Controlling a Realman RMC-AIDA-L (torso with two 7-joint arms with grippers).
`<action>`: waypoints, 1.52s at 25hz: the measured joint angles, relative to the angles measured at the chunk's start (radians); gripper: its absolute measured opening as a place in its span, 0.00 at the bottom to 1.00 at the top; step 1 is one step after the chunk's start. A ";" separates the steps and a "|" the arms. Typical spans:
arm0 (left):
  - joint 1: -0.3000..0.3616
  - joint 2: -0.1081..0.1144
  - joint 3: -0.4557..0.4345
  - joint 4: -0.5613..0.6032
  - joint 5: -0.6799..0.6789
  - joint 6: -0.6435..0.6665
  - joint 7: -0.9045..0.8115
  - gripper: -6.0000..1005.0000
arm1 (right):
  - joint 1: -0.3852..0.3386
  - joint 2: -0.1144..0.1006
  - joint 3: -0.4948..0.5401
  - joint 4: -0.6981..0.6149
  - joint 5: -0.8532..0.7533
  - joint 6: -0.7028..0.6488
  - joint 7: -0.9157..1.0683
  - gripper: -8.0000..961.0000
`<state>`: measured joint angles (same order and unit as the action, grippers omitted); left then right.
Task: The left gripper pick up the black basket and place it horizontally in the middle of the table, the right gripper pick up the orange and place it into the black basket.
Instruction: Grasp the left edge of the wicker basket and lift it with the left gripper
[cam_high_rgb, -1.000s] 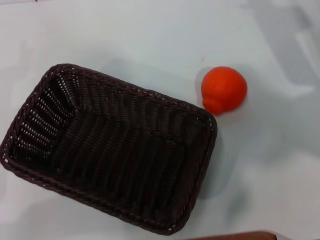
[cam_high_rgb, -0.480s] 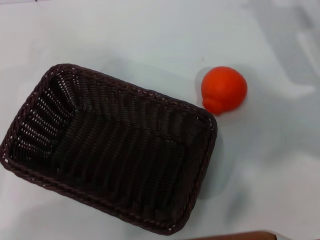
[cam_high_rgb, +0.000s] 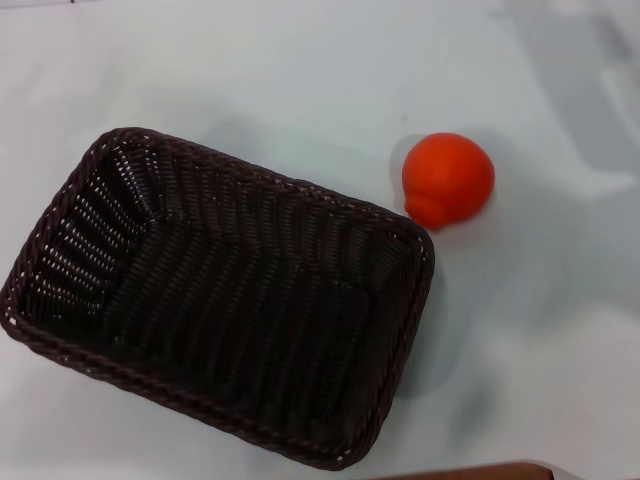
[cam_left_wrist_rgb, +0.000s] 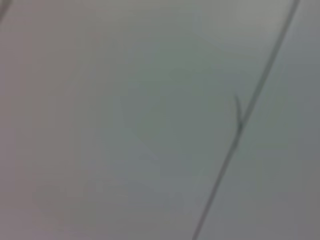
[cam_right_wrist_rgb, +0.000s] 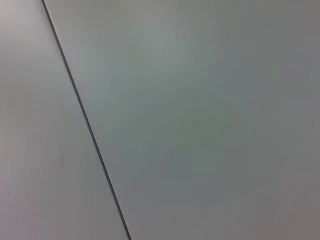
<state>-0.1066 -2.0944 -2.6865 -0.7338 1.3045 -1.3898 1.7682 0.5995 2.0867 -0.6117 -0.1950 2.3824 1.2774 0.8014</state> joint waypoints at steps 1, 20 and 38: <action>0.004 0.001 0.000 -0.049 0.034 -0.002 -0.047 0.80 | -0.002 0.000 0.001 -0.004 0.000 0.005 0.002 0.96; -0.217 0.161 0.104 -1.020 0.844 -0.528 -1.089 0.80 | -0.042 0.000 0.001 -0.033 0.000 0.030 0.035 0.94; -0.356 0.066 0.371 -0.923 1.173 -0.550 -1.152 0.80 | -0.058 0.003 0.003 -0.025 0.000 0.029 0.039 0.93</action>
<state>-0.4622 -2.0285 -2.3158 -1.6565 2.4772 -1.9395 0.6160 0.5414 2.0893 -0.6089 -0.2198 2.3823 1.3069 0.8407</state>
